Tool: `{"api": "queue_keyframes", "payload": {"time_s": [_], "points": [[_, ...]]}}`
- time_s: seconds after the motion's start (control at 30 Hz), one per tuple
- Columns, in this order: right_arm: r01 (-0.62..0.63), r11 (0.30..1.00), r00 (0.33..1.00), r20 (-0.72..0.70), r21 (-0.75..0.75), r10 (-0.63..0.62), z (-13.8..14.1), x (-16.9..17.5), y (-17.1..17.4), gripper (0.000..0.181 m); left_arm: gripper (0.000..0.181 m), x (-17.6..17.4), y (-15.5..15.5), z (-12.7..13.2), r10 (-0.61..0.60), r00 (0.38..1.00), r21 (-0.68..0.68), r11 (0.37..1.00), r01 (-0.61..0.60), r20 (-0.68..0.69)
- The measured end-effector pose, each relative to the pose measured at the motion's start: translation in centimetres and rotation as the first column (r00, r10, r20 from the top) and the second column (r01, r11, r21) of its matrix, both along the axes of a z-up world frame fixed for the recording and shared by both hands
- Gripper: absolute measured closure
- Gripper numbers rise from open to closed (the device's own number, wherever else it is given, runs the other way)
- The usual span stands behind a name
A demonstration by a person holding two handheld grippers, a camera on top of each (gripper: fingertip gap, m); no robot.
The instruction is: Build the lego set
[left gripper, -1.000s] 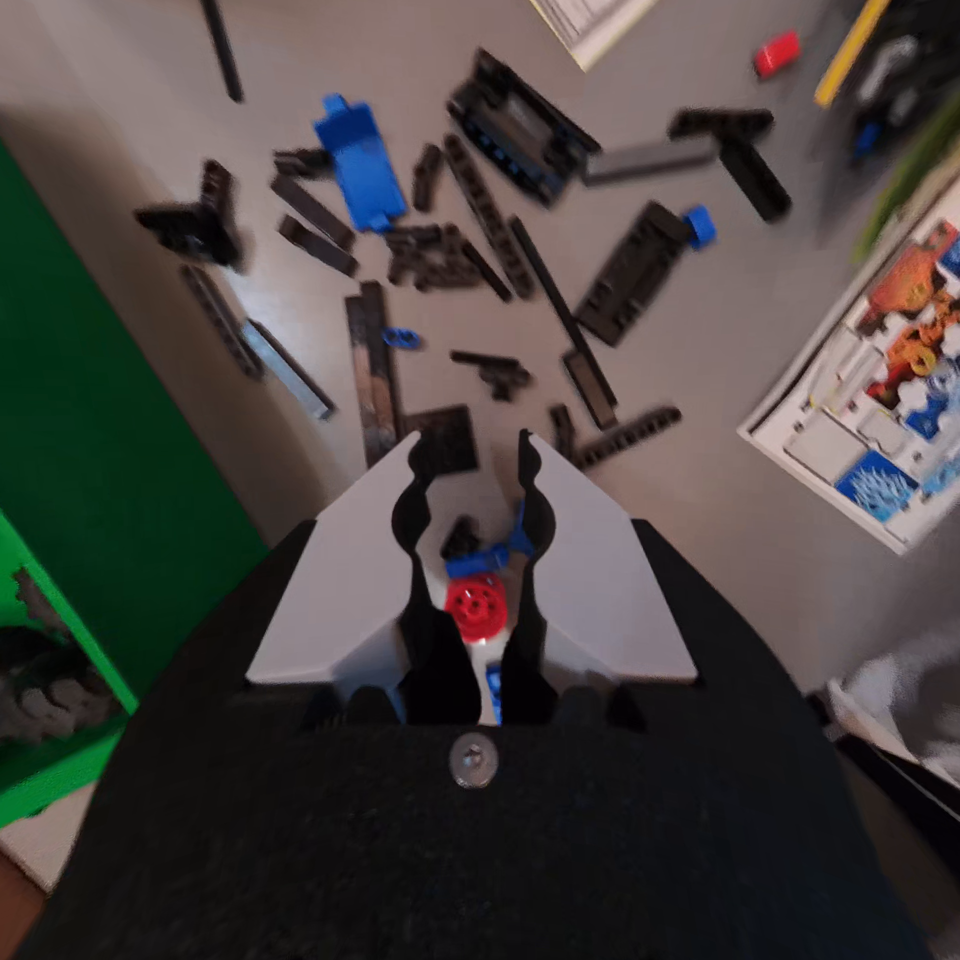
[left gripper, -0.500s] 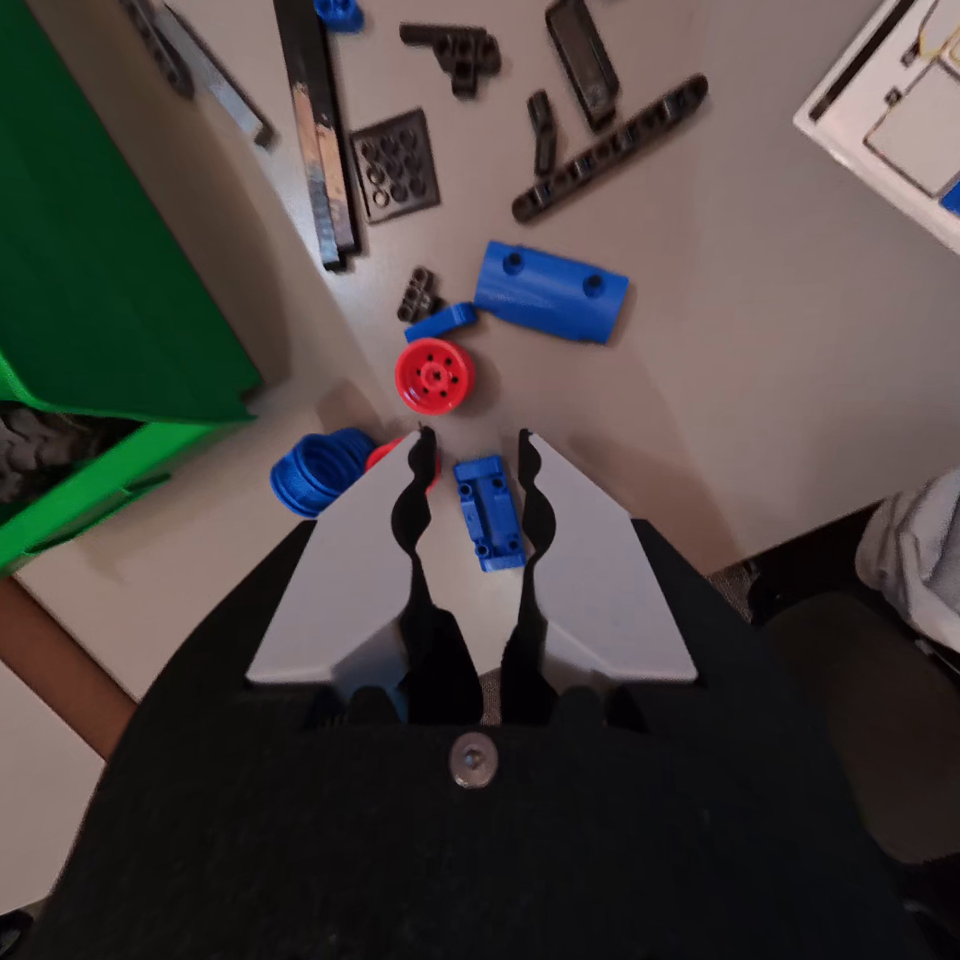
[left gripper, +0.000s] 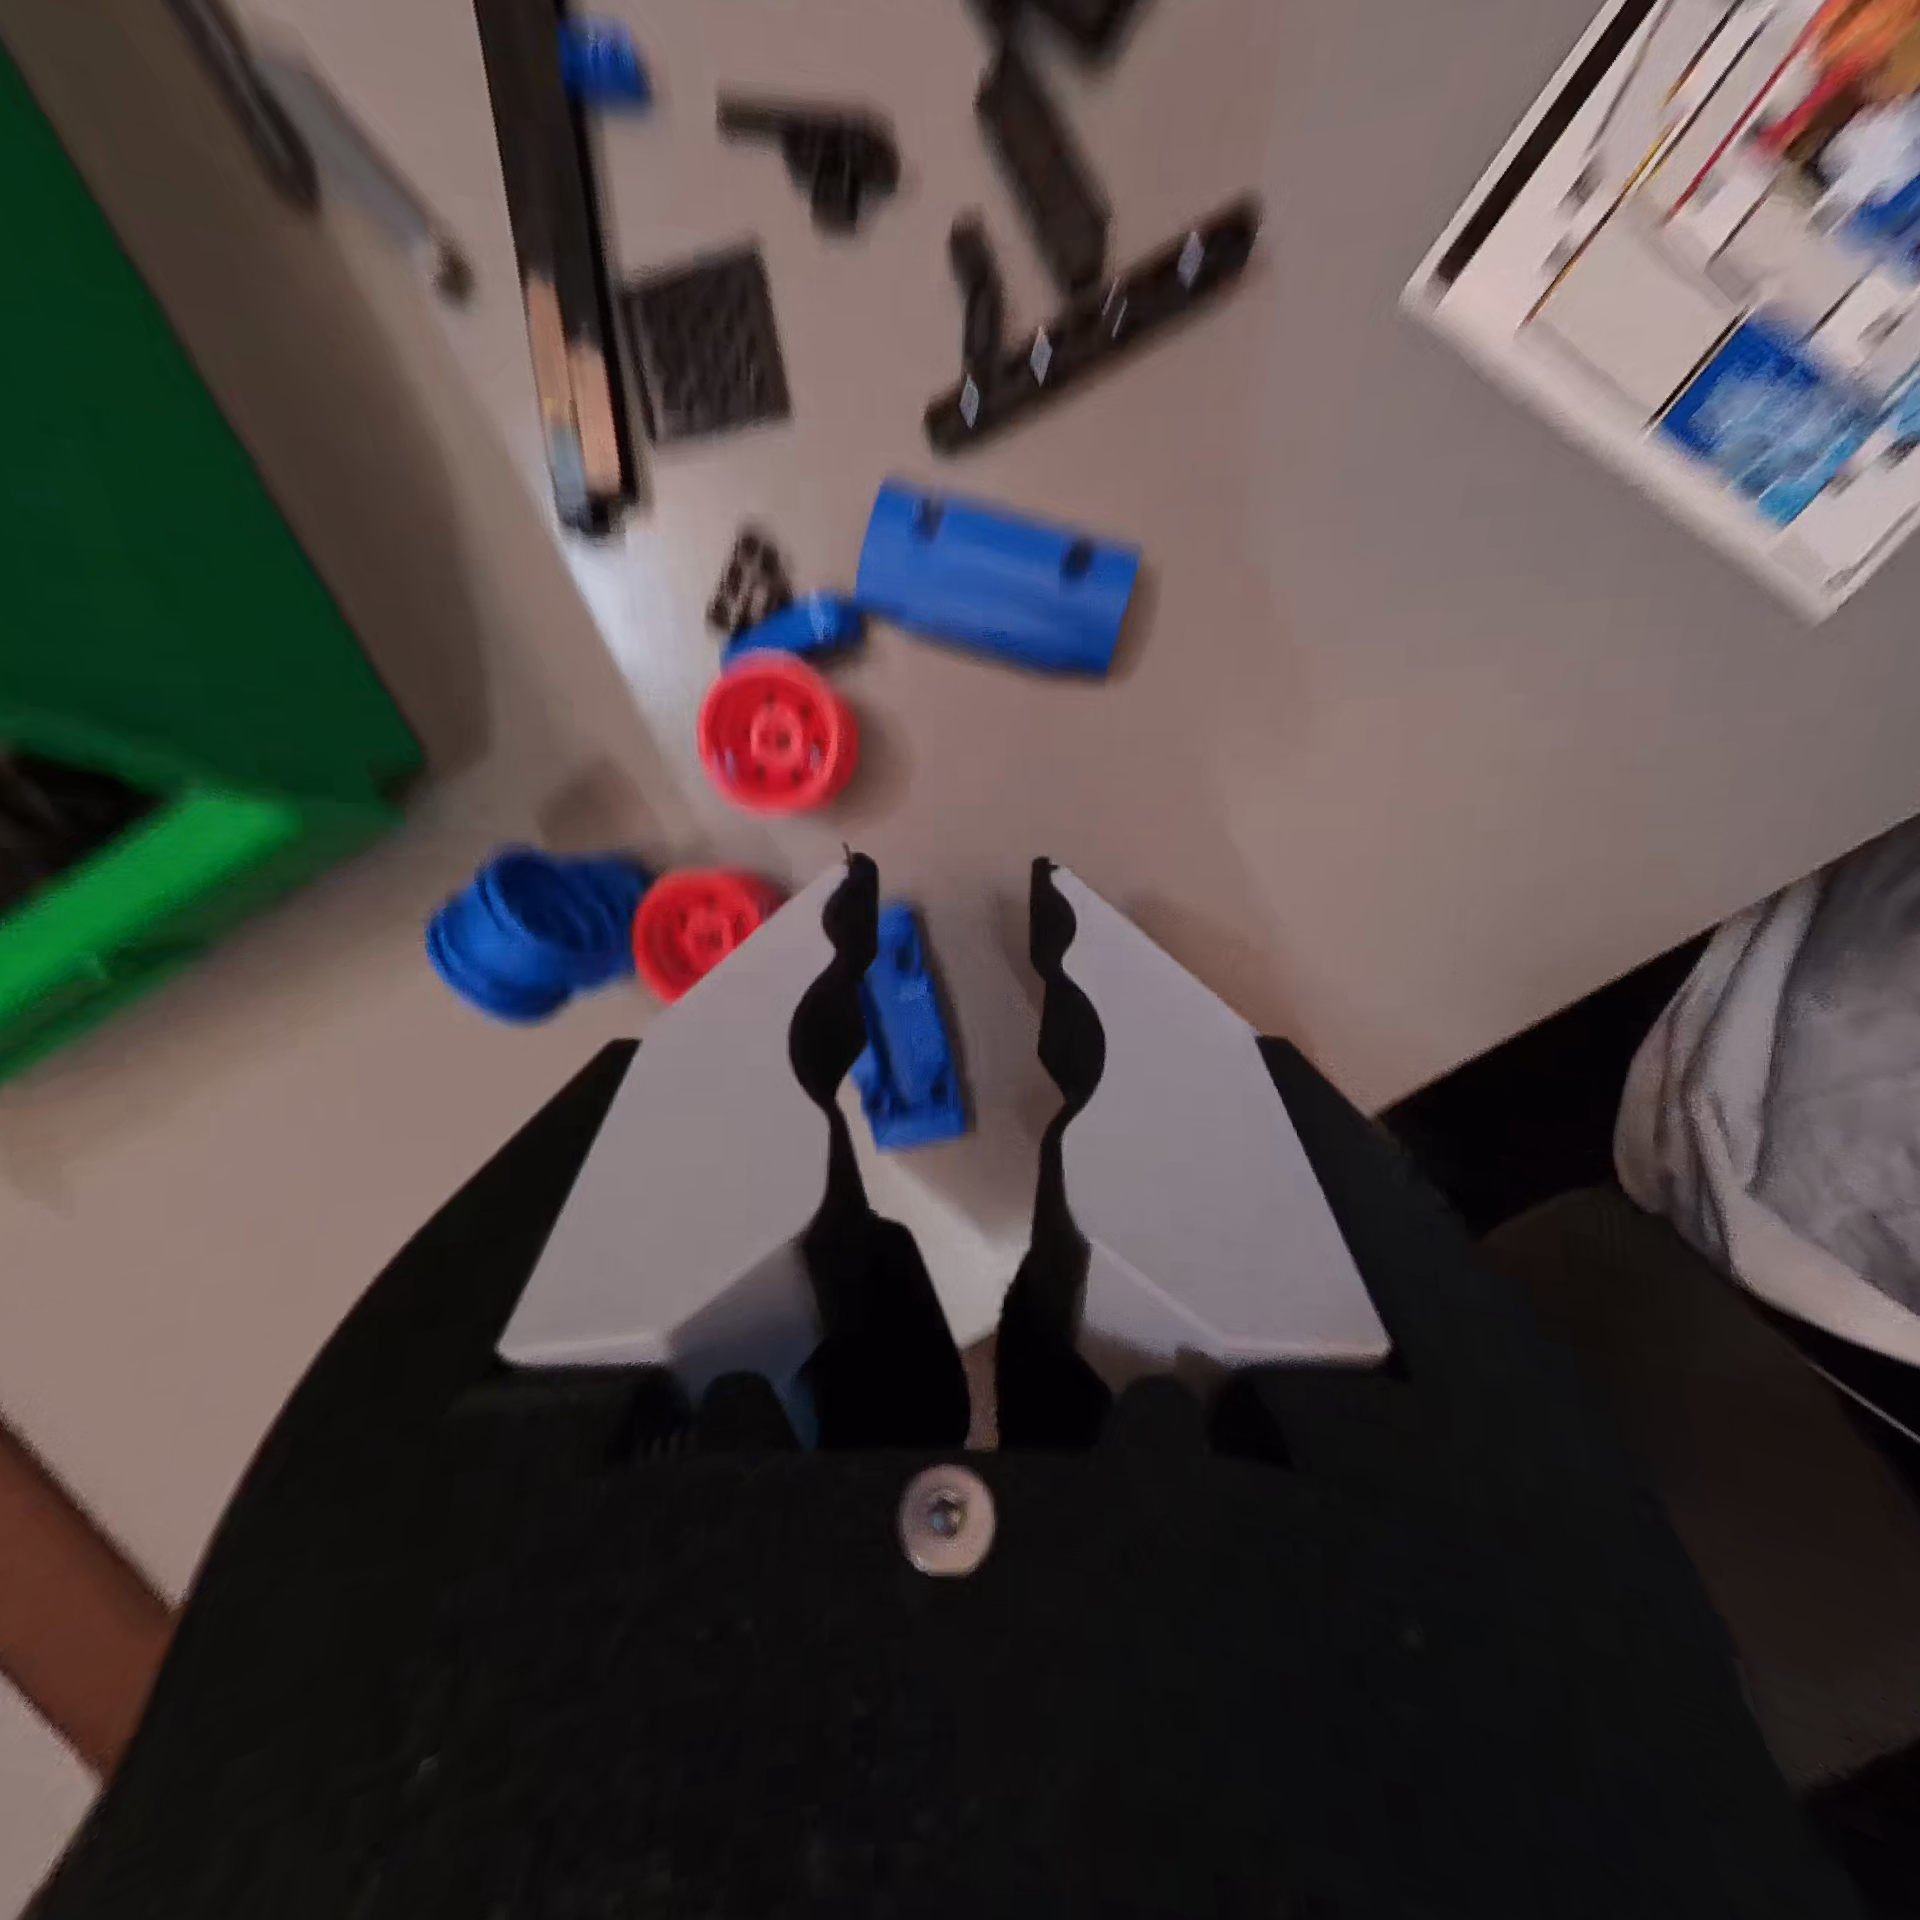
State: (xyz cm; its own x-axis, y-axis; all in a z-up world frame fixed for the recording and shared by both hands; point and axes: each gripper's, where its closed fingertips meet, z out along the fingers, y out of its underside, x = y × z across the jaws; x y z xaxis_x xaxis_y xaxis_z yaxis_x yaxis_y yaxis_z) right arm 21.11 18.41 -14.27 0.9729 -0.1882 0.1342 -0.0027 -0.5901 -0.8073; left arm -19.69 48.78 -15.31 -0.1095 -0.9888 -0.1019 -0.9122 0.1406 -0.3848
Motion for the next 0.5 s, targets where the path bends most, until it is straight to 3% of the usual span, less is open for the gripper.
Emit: {"api": "queue_keyframes", "payload": {"time_s": [0.03,0.17,0.3,0.4,0.5], "points": [[0.000,1.000,1.000,0.003,0.000,0.000,0.0,0.0,0.0,0.155,0.154,1.4,-0.6,0.5,-0.040,0.999,-0.005,0.999,0.040,0.033],[0.003,1.000,1.000,0.024,0.002,-0.003,0.4,0.1,-0.1,0.154,0.154,5.4,-3.3,2.6,-0.204,0.974,0.030,0.979,0.202,0.100],[0.007,1.000,1.000,0.028,0.007,-0.007,0.6,0.2,-0.2,0.155,0.156,7.3,-4.9,5.0,-0.262,0.949,0.064,0.965,0.255,0.173],[0.006,1.000,1.000,0.021,0.005,-0.006,0.4,0.3,-0.2,0.155,0.156,7.4,-1.9,6.9,-0.157,0.971,0.194,0.974,0.121,0.181],[0.001,1.000,1.000,0.016,0.000,-0.001,0.2,0.2,-0.1,0.155,0.157,6.0,2.9,9.4,-0.020,0.984,0.361,0.931,-0.047,0.179]]}}
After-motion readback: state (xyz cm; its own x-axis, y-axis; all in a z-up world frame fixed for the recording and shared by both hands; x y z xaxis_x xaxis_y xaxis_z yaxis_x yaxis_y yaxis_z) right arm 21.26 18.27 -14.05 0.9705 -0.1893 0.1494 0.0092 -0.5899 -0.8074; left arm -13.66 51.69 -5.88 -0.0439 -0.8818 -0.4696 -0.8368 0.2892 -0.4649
